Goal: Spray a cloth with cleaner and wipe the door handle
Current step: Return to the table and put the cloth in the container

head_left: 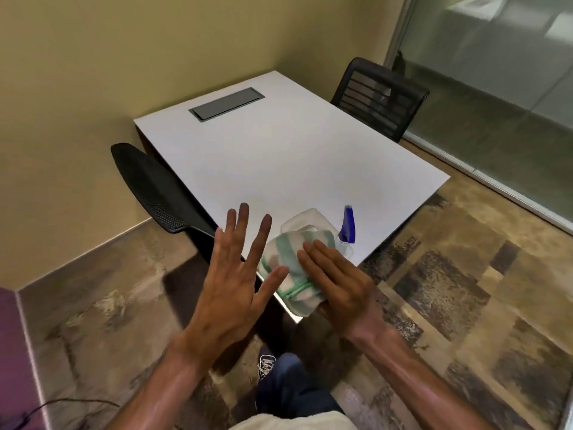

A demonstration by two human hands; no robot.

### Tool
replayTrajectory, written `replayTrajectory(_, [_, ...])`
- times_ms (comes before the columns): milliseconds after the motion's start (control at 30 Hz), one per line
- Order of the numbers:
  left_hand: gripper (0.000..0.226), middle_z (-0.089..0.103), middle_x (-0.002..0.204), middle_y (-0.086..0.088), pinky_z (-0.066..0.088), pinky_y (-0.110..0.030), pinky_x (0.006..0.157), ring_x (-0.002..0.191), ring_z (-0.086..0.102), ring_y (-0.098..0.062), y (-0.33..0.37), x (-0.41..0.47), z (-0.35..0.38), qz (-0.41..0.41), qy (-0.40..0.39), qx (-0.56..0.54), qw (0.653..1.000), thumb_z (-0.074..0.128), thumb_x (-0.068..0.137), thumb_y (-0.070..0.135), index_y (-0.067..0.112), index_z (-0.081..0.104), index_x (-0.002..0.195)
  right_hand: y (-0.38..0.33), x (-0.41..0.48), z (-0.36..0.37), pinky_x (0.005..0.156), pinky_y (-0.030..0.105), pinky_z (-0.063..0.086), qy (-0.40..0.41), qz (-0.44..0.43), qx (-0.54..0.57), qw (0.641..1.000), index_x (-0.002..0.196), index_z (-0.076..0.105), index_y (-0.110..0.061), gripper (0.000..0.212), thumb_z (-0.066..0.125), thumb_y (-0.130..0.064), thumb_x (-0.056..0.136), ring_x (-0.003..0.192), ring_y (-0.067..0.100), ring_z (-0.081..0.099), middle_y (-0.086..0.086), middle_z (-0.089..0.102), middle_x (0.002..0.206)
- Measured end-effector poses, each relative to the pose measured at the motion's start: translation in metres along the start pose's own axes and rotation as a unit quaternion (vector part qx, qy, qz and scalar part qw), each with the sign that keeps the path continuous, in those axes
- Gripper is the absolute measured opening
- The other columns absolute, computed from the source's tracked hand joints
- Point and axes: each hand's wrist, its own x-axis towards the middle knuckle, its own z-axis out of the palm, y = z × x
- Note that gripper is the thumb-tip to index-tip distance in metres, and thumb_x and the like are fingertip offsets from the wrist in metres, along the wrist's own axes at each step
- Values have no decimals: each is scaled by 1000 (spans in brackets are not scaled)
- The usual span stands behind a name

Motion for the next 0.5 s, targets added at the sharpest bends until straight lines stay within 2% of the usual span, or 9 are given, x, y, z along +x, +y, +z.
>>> replayTrajectory(133, [77,-23,172,12,1,-50,132,159,-20,-10,-21,28,3,-8,-52,-60,997,30,101,68,38,-2,165,9,17,22,97,51,59,-12,-26,10,1000,134,66,-4,46,79,-9,90,134,32,60,15,63,141])
replayTrajectory(233, [73,-25,170,19,12,-53,131,158,-18,-5,-42,52,4,-2,-101,-87,991,35,103,65,45,-2,163,18,32,38,107,52,53,-27,-34,24,999,138,62,-3,60,77,9,81,140,33,53,16,59,147])
replayTrajectory(300, [69,-20,171,20,18,-51,131,160,-11,-6,-56,68,5,24,-129,-85,988,38,104,63,48,4,162,22,44,47,108,53,51,-33,-37,21,999,138,61,-1,63,81,10,79,140,34,53,17,58,147])
replayTrajectory(367, [65,-12,173,19,21,-46,130,161,-2,-6,-72,84,8,47,-159,-100,981,39,104,63,51,10,161,27,55,58,109,53,51,-37,-48,8,998,137,62,0,56,81,3,85,140,36,53,18,58,146])
replayTrajectory(433, [63,1,173,21,25,-32,128,158,10,1,-87,101,10,35,-197,-147,969,47,101,62,56,20,158,33,64,70,108,53,51,-32,-58,5,998,137,62,1,48,77,-3,92,140,37,53,20,58,146])
replayTrajectory(500, [60,24,167,18,34,-16,119,148,27,12,-99,117,12,2,-197,-211,957,62,95,55,57,39,150,38,71,80,108,53,51,-35,-66,4,997,137,62,2,48,75,-4,92,141,37,52,21,57,146])
